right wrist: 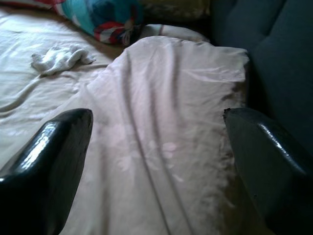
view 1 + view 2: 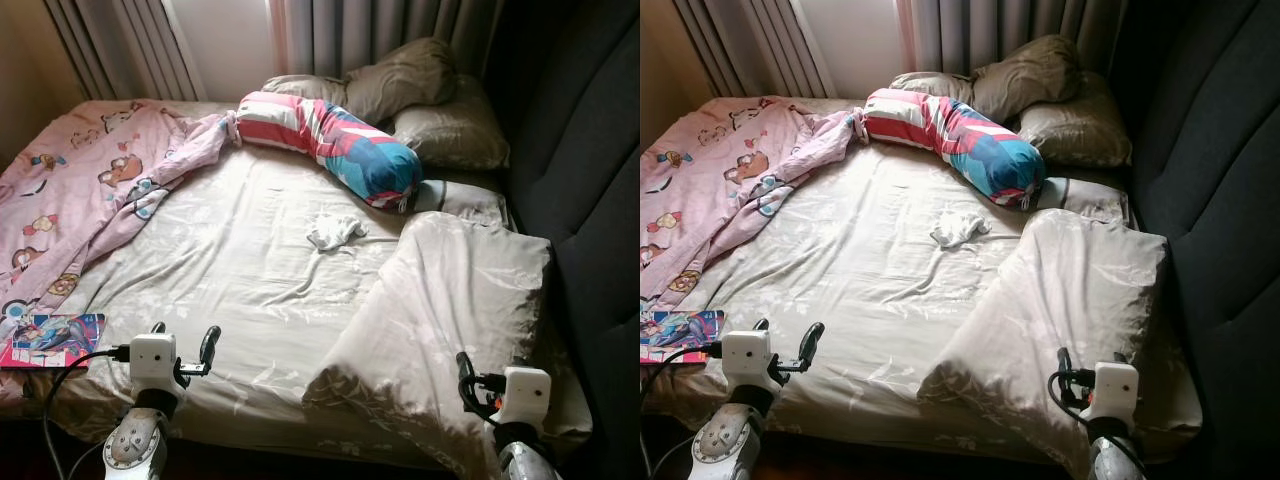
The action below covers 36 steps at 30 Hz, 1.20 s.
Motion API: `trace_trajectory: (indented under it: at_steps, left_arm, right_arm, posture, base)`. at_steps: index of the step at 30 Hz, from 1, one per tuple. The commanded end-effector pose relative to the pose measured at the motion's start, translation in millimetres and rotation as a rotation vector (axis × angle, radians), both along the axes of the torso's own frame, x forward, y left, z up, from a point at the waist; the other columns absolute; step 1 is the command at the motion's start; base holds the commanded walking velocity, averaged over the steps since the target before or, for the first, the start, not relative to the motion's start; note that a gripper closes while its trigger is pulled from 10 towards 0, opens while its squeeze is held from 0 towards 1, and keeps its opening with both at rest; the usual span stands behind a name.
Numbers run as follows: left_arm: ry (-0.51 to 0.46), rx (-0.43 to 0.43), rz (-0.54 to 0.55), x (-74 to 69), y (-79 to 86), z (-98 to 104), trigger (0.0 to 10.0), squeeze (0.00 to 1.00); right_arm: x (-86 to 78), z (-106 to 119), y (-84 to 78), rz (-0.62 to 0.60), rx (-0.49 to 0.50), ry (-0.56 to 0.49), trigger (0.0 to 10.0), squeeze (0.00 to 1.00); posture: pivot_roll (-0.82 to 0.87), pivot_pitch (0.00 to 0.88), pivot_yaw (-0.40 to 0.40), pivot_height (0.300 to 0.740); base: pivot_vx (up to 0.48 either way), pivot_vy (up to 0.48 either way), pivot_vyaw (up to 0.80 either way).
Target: Clean up the room
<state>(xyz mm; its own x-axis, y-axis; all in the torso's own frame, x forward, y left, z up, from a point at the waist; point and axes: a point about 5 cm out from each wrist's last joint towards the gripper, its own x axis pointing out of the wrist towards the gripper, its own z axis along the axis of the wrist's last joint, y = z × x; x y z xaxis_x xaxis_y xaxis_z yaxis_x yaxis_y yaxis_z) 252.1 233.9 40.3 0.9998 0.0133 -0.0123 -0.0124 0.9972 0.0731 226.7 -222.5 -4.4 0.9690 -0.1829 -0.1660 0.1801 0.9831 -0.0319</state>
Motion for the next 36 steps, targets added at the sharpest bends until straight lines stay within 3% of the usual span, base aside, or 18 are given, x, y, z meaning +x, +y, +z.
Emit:
trace_trajectory:
  at_steps: [1, 4, 10, 19, 36]
  left_arm:
    - [-0.010, 0.016, 0.011, -0.1, 5.4, 5, 10.0, 0.00]
    - [-0.013, 0.024, 0.010, -0.9, 5.7, 7, 10.0, 0.00]
    - [-0.003, 0.011, -0.001, -2.6, 5.9, 9, 10.0, 0.00]
    - [-0.014, 0.020, -0.011, 6.5, 0.2, 17, 10.0, 0.00]
    - [-0.022, 0.031, -0.027, 11.7, -3.9, 23, 10.0, 0.00]
  right_arm:
    - [0.8, 0, -5.1, -0.056, 0.010, 0.003, 10.0, 0.00]
    - [2.1, 0, -6.1, -0.100, 0.035, 0.009, 10.0, 0.00]
    - [5.6, 2, 1.8, -0.056, 0.043, 0.020, 10.0, 0.00]
    - [12.1, 8, -1.5, -0.056, 0.022, 0.007, 10.0, 0.00]
    - [16.4, 11, 9.3, -0.011, 0.028, 0.000, 10.0, 0.00]
  posture:
    - [-0.06, 0.015, 0.013, 0.735]
    - [-0.05, 0.011, 0.011, 0.735]
    - [-0.06, 0.004, 0.006, 0.735]
    - [-0.05, 0.026, 0.002, 0.735]
    - [-0.05, 0.049, 0.007, 0.735]
  base:
    - [0.000, 0.000, 0.00]
    - [0.000, 0.000, 0.00]
    - [0.000, 0.000, -0.71]
    - [0.000, 0.000, -0.70]
    - [0.000, -0.317, 0.00]
